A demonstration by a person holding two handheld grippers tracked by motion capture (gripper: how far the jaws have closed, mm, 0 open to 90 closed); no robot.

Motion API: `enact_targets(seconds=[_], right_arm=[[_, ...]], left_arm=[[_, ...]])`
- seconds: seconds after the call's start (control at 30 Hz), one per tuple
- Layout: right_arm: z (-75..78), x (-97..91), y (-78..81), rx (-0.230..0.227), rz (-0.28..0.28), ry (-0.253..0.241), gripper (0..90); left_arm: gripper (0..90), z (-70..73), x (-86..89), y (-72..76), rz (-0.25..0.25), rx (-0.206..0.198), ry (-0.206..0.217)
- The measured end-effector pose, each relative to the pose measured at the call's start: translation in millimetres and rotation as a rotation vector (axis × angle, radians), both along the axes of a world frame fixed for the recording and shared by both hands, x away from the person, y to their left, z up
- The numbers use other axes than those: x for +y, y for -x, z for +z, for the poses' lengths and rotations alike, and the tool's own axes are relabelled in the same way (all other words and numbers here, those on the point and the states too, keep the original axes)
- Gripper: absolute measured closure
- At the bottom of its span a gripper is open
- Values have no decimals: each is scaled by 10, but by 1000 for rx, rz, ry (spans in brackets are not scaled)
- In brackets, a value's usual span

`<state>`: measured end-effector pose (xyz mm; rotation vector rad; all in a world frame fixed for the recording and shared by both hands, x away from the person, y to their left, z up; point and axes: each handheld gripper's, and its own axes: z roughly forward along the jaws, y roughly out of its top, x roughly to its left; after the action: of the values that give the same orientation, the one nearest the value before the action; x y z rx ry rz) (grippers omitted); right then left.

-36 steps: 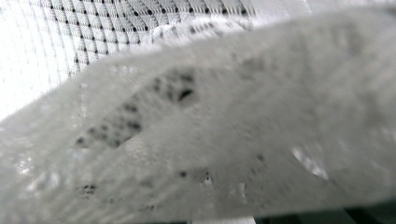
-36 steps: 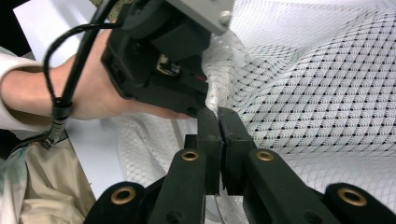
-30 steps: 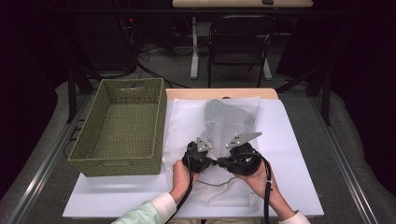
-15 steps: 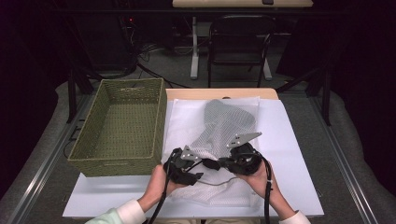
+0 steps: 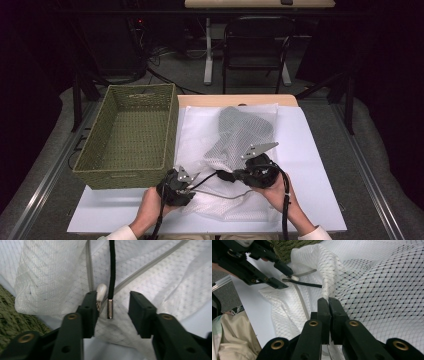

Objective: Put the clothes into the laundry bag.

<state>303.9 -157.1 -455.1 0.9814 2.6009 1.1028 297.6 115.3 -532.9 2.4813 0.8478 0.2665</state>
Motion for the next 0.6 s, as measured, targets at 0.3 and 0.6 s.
enact_targets(seconds=[0.3, 0.6], right_arm=[[-2, 3, 4, 4, 4, 5, 881], [-5, 20, 8, 6, 10, 9, 880]], left_arm=[[660, -7, -15, -7, -20, -19, -10], [655, 17, -216, -140, -43, -22, -26]])
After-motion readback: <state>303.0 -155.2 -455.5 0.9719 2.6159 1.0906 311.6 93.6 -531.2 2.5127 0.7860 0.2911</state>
